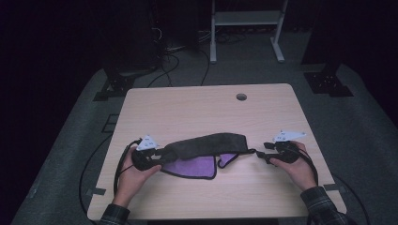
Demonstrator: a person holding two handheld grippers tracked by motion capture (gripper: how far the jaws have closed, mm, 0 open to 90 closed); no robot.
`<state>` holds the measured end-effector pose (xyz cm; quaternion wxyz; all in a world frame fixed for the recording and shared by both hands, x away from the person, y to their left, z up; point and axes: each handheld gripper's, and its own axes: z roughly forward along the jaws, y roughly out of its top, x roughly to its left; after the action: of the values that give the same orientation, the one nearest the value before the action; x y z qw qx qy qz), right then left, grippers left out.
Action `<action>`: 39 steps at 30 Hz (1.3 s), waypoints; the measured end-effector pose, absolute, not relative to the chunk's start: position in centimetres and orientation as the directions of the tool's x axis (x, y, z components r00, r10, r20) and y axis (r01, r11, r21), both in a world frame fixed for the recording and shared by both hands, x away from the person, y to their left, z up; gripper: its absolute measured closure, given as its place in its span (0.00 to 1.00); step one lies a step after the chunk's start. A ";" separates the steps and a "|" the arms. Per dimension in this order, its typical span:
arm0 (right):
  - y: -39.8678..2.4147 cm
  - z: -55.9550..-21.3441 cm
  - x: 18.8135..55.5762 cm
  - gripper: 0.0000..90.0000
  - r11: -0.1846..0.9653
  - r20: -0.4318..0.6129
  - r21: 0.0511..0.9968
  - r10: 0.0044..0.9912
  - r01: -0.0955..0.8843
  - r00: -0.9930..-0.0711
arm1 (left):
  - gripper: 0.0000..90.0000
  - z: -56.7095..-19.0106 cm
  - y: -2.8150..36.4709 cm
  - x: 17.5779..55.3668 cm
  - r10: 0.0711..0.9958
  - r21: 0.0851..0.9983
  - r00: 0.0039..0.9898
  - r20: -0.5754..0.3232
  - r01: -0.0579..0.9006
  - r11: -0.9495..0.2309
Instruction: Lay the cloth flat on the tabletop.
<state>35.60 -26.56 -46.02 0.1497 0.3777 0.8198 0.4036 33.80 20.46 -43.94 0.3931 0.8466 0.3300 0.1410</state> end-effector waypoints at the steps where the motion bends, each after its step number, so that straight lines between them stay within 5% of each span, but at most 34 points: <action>1: -26.5 -46.0 35.6 0.48 0.392 0.058 0.779 0.731 0.488 -0.680 | 0.58 -44.1 20.2 33.9 0.667 0.748 0.745 -0.011 0.449 -0.489; 5: -25.9 -45.9 35.6 0.47 0.411 0.054 0.783 0.703 0.467 -0.709 | 0.57 -44.9 19.6 34.1 0.674 0.707 0.737 0.035 0.459 -0.539; 7: -25.6 -46.0 35.8 0.47 0.422 0.049 0.784 0.689 0.455 -0.724 | 0.63 -45.2 19.5 34.2 0.668 0.688 0.743 0.048 0.460 -0.561; 10: -24.1 -46.3 36.2 0.48 0.461 0.027 0.776 0.657 0.430 -0.754 | 0.88 -45.2 19.7 34.3 0.669 0.680 0.743 0.026 0.477 -0.556; 12: -23.4 -46.6 36.6 0.48 0.485 0.017 0.765 0.644 0.425 -0.765 | 0.92 -45.1 19.8 34.3 0.670 0.677 0.742 0.019 0.483 -0.555; 18: -22.2 -47.3 37.5 0.52 0.530 -0.012 0.734 0.635 0.425 -0.772 | 0.93 -43.8 21.8 34.2 0.703 0.720 0.711 -0.024 0.500 -0.481; 21: -22.0 -47.5 37.7 0.68 0.545 -0.017 0.718 0.636 0.434 -0.771 | 0.93 -43.4 23.0 34.2 0.721 0.742 0.691 -0.048 0.508 -0.438; 24: -22.4 -47.1 37.7 0.95 0.521 -0.001 0.725 0.656 0.451 -0.755 | 0.93 -42.9 24.3 34.3 0.737 0.767 0.671 -0.079 0.513 -0.385; 39: -24.5 -43.0 36.7 0.99 0.420 -0.032 0.819 0.712 0.390 -0.701 | 0.94 -40.2 26.3 34.1 0.757 0.846 0.643 -0.113 0.462 -0.267</action>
<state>36.72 -24.54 -43.02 0.1915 0.3357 0.8206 0.4209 34.12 26.31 -40.15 0.4624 0.7796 0.3909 0.1597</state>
